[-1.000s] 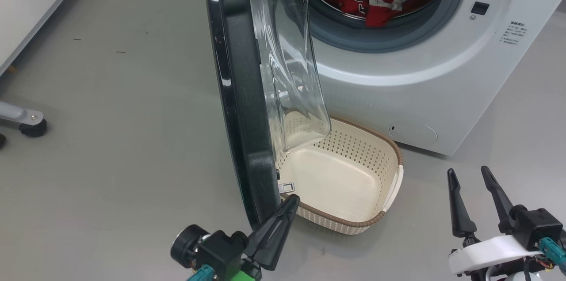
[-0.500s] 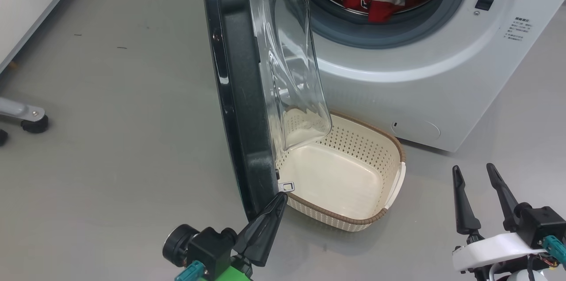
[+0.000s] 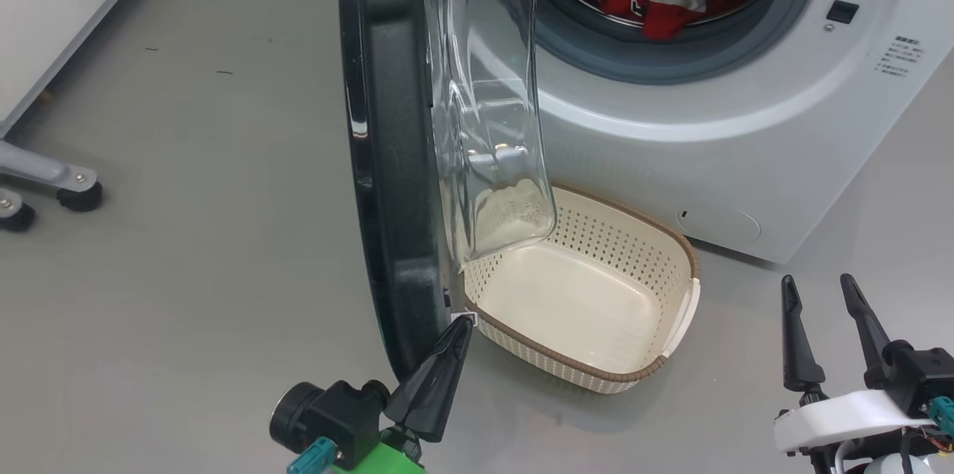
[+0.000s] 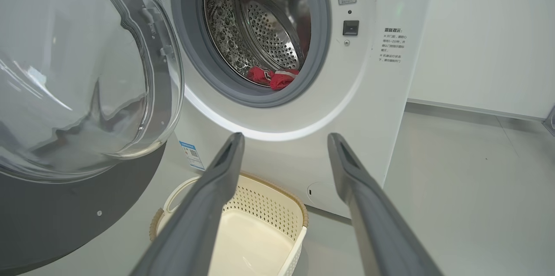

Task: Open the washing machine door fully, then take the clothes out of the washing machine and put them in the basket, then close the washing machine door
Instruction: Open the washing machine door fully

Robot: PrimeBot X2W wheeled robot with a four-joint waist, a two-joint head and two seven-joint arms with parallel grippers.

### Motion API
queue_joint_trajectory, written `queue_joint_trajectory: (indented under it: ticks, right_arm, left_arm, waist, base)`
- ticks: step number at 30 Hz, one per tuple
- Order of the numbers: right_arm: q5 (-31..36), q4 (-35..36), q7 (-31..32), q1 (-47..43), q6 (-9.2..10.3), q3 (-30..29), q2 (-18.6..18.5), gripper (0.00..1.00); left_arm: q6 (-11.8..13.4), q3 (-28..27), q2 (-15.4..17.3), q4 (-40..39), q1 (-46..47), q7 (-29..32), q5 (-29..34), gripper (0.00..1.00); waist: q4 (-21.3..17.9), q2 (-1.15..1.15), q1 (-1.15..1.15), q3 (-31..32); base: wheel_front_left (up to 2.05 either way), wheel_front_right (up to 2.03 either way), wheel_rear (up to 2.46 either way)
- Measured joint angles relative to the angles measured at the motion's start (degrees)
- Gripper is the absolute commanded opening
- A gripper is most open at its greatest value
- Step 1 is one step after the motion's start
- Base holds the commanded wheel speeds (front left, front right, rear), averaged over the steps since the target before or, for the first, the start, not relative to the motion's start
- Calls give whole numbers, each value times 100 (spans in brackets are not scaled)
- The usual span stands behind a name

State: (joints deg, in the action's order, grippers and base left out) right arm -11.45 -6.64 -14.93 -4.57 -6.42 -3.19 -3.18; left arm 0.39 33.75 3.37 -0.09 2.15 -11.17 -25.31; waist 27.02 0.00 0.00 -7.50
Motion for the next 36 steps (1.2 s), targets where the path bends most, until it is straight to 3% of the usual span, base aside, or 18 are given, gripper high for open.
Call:
queue_joint_trajectory:
  ticks: [9,17,36]
  right_arm:
    - [55,5,0,1,-7,-15,9,100]
    - [60,5,0,0,-8,-15,24,100]
    - [101,44,0,12,-45,55,59,100]
  left_arm:
    - [286,-258,-19,149,-103,-108,-40,0]
    - [392,-490,-23,300,-172,-160,-40,0]
    - [569,-1808,87,676,-177,-302,-102,0]
  waist:
    - [175,0,0,43]
    - [222,0,0,65]
    - [106,0,0,22]
  base:
    - [0,0,0]
    - [0,0,0]
    - [0,0,0]
